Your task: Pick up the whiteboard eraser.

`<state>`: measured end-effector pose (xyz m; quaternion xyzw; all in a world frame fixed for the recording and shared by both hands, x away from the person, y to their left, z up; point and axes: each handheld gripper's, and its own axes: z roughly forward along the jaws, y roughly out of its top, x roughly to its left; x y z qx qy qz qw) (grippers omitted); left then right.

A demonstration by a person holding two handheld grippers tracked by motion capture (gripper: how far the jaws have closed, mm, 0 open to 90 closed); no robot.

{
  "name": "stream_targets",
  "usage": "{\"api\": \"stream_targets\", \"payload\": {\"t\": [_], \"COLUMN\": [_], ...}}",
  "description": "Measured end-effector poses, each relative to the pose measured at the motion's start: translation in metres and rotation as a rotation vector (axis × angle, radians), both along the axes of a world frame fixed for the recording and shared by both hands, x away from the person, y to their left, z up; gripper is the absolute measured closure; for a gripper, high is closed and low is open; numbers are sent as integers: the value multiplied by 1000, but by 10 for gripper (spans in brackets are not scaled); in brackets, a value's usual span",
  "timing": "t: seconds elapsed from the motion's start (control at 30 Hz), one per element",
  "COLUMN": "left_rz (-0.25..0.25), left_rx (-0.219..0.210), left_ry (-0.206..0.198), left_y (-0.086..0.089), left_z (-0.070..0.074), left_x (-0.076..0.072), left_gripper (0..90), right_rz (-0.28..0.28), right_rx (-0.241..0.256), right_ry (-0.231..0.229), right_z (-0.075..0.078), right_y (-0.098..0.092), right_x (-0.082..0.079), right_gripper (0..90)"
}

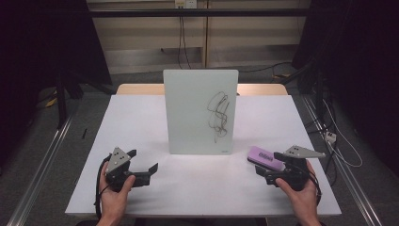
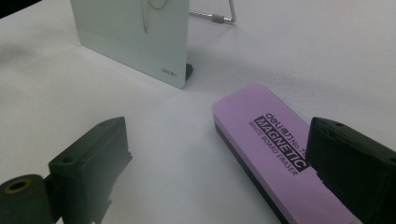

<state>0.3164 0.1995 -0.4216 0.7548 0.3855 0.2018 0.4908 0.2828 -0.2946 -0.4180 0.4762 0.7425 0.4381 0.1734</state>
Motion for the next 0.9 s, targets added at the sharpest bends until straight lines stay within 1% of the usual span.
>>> {"api": "stream_targets", "payload": {"t": [0.03,0.07,0.1,0.13,0.17,0.2,0.23,0.27,0.3,0.33,0.4,0.43,0.47,0.53,0.57,0.6,0.67,0.7,0.73,0.77,0.8,0.83,0.87,0.9], "left_rz": [-1,-7,-8,-9,-9,-14,-14,-14,-15,-18,-18,-12,-6,-1,3,1,3,1,6,0,-2,-4,-7,-9], "left_rx": [2,7,7,-7,-6,6,6,3,2,8,13,13,3,6,8,5,2,3,-10,1,1,1,0,1], "left_ry": [-2,-6,-8,-7,-9,-9,-9,-9,-6,-5,-6,-10,-10,-12,-18,-20,-18,-19,-16,-14,-12,-10,-10,-9], "left_y": [-1,-1,-1,-1,-1,0,0,-1,-1,0,0,0,0,2,3,3,4,4,3,4,3,3,3,3], "left_z": [0,0,0,1,1,1,1,1,1,1,1,1,1,2,2,2,3,2,2,2,1,1,1,1], "left_x": [0,0,-1,-2,-2,-2,-2,-2,-2,-2,-2,-2,-3,-3,-4,-4,-4,-4,-4,-3,-3,-3,-3,-3], "left_gripper": [50,51,51,51,51,51,51,51,51,51,51,51,51,51,51,51,51,51,51,50,50,51,51,51], "right_rz": [4,-4,-12,-23,-45,-64,-64,-57,-57,-53,-46,-28,-23,-17,9,23,34,34,39,53,54,60,73,74], "right_rx": [3,4,8,8,0,-6,-6,8,8,-2,-73,-91,-94,-101,-123,-133,-139,-139,-145,-159,-166,-174,-171,-179], "right_ry": [5,9,14,19,20,24,24,46,46,59,56,63,67,69,87,94,92,92,100,97,98,96,92,100], "right_z": [0,1,2,2,2,2,2,4,4,5,9,11,13,15,22,26,33,33,36,38,39,40,40,39], "right_y": [-1,-1,-2,-2,-2,-2,-2,-4,-4,-4,-2,-2,-2,-2,0,0,1,1,1,1,1,1,1,2], "right_x": [1,2,3,4,5,7,7,9,9,11,16,20,23,26,32,36,42,42,45,49,52,55,58,64], "right_gripper": [64,95,104,98,103,104,104,103,103,102,102,102,102,102,105,105,110,110,114,130,150,157,156,153]}}
